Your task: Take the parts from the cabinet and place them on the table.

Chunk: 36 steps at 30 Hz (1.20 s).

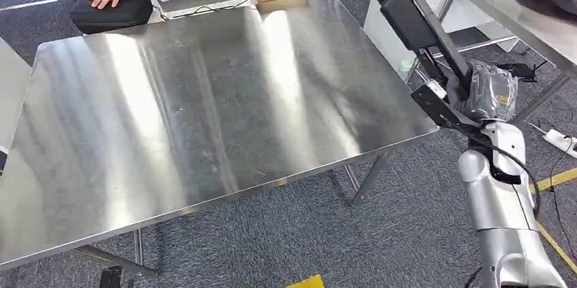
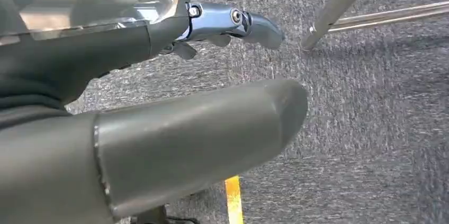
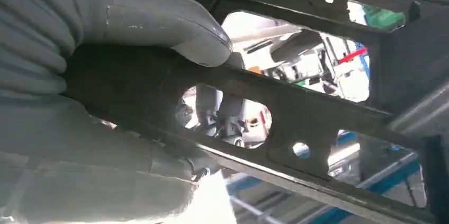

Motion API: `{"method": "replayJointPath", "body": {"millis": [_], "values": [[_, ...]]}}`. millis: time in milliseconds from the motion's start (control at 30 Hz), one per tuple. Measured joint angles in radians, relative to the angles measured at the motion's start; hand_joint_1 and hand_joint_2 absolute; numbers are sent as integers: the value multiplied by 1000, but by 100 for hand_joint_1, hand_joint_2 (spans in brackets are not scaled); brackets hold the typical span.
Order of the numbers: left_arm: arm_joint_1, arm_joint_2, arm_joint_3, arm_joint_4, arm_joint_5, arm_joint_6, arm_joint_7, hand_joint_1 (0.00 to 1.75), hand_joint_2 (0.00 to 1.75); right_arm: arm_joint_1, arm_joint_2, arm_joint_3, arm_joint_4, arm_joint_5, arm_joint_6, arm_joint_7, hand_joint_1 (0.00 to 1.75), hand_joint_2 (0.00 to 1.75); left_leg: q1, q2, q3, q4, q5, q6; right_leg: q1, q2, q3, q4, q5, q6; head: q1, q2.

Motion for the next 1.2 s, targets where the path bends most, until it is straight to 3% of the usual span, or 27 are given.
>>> {"method": "replayJointPath", "body": {"millis": [133, 167, 233, 267, 300, 367, 400, 433, 467, 533, 567, 600, 633, 733, 767, 800, 833, 867, 900, 1000, 1067, 1133, 1200], "values": [[-2, 0, -3, 0, 14, -14, 1, 0, 0, -68, 53, 62, 52, 90, 3, 40, 171, 175, -2, 6, 0, 1, -1, 1, -2, 4, -1, -1, 1, 1, 0, 0], [-3, 3, -3, 0, 16, -16, 1, 0, 0, -79, 69, 83, 63, 106, 3, 51, 171, 175, -6, 6, -2, 7, -6, 11, -18, 4, 1, -9, 5, 9, -2, 0], [-5, 2, -7, 0, 21, -22, 5, 0, 0, -95, 92, 116, 70, 133, 6, 76, 171, 175, 3, 5, 10, -16, 6, 23, -4, 2, 9, -19, 7, 12, -3, 0], [-4, 0, -10, 0, 22, -24, 8, 0, 0, -97, 98, 128, 72, 140, 10, 84, 171, 175, 11, 3, 24, -34, 16, 21, -6, -3, -2, -2, -1, 11, -2, 0], [-4, -1, -12, 0, 23, -24, 9, 0, 0, -100, 104, 138, 74, 141, 11, 89, 171, 175, 15, -1, 30, -41, 19, 27, -3, -2, -23, 43, -22, 7, -2, 0], [-4, -1, -15, 0, 26, -26, 12, 0, 0, -101, 112, 151, 77, 142, 18, 95, 171, 175, 20, -8, 30, -41, 18, 26, -5, -1, -110, 214, -84, 3, -1, 0], [-2, 0, -16, 0, 26, -26, 13, 0, 0, -99, 115, 155, 78, 144, 21, 98, 171, 175, 21, -14, 30, -41, 17, 24, -8, -2, -153, 289, -104, 5, -2, 0], [-1, 1, -17, 0, 27, -26, 13, 0, 0, -98, 118, 158, 80, 146, 22, 100, 171, 175, 23, -19, 30, -40, 16, 22, -12, -2, -172, 315, -103, 12, -1, 0], [1, 1, -17, 0, 27, -26, 14, 0, 0, -96, 121, 159, 82, 146, 23, 102, 171, 175, 27, -28, 33, -40, 13, 17, -17, -2, -165, 289, -83, 25, -2, 0], [1, 0, -18, 0, 27, -26, 15, 0, 0, -97, 124, 163, 82, 148, 23, 102, 171, 175, 38, -44, 39, -29, 1, -1, -27, 0, -84, 117, 1, 59, -2, 0], [1, 0, -19, 0, 27, -26, 16, 0, 0, -98, 125, 166, 82, 153, 25, 103, 171, 175, 41, -52, 37, -16, -10, -13, -35, 12, -42, 26, 37, 73, 0, 0], [0, 5, -20, -1, 27, -26, 18, 0, 0, -102, 129, 169, 88, 164, 33, 108, 171, 175, 35, -59, 24, -1, -21, -28, -33, 43, -22, 10, 17, 67, 3, 0], [1, 5, -22, -1, 26, -24, 23, 0, 0, -102, 131, 174, 88, 176, 40, 114, 171, 175, 38, -61, 18, 5, -22, -31, -33, 35, -29, 10, 19, 45, -1, 0], [6, 4, -27, -1, 24, -21, 33, 0, 0, -102, 148, 191, 102, 228, 55, 137, 171, 175, 41, -75, 14, 1, -23, -40, -30, 21, -36, 23, 10, 20, -3, 0], [6, 2, -28, -1, 24, -21, 35, 0, 0, -106, 153, 195, 105, 238, 56, 142, 171, 175, 43, -59, 13, 9, -32, -45, -35, 18, -31, 22, 9, 7, -2, 0], [4, 1, -32, -1, 24, -19, 36, 0, 0, -109, 157, 202, 110, 251, 58, 148, 171, 175, 39, -25, -3, 45, -45, -47, -30, 17, -31, 22, 5, 1, -8, 0], [4, 3, -35, -2, 23, -17, 40, 0, 0, -116, 159, 206, 120, 263, 61, 158, 171, 175, 39, -27, 0, 40, 7, -27, -24, 17, -28, 23, 5, 1, -9, 0], [4, 3, -39, -2, 21, -14, 45, 0, 0, -120, 170, 215, 134, 275, 64, 165, 171, 175, 40, -23, -1, 41, -2, -1, -18, 17, -27, 21, 5, 1, -10, 0], [4, 2, -42, -3, 18, -13, 48, 0, 0, -121, 176, 220, 144, 283, 68, 169, 171, 175, 37, -23, 0, 34, 2, 11, -17, 16, -28, 21, 5, 0, -9, 0], [4, 2, -48, -3, 13, -13, 56, 0, 0, -125, 186, 242, 186, 339, 81, 198, 171, 175, 40, -16, 6, 21, -7, 14, -10, 14, -29, 21, 4, -1, -10, 0], [3, 2, -55, -3, 11, -13, 63, 0, 0, -141, 194, 276, 241, 418, 83, 229, 171, 175, 42, -13, 19, -1, -22, -1, -7, 13, -30, 21, 4, -1, -10, 0], [4, 2, -60, -3, 9, -13, 68, 0, 0, -154, 206, 306, 298, 469, 83, 241, 171, 175, 45, -12, 20, -5, -24, -36, -5, 12, -30, 22, 4, -2, -10, 0], [2, 2, -63, -4, 10, -15, 70, 0, 0, -172, 230, 338, 357, 520, 83, 247, 171, 175, 46, -11, 20, -5, -22, -43, -5, 12, -30, 22, 6, -5, -10, 0]]}}
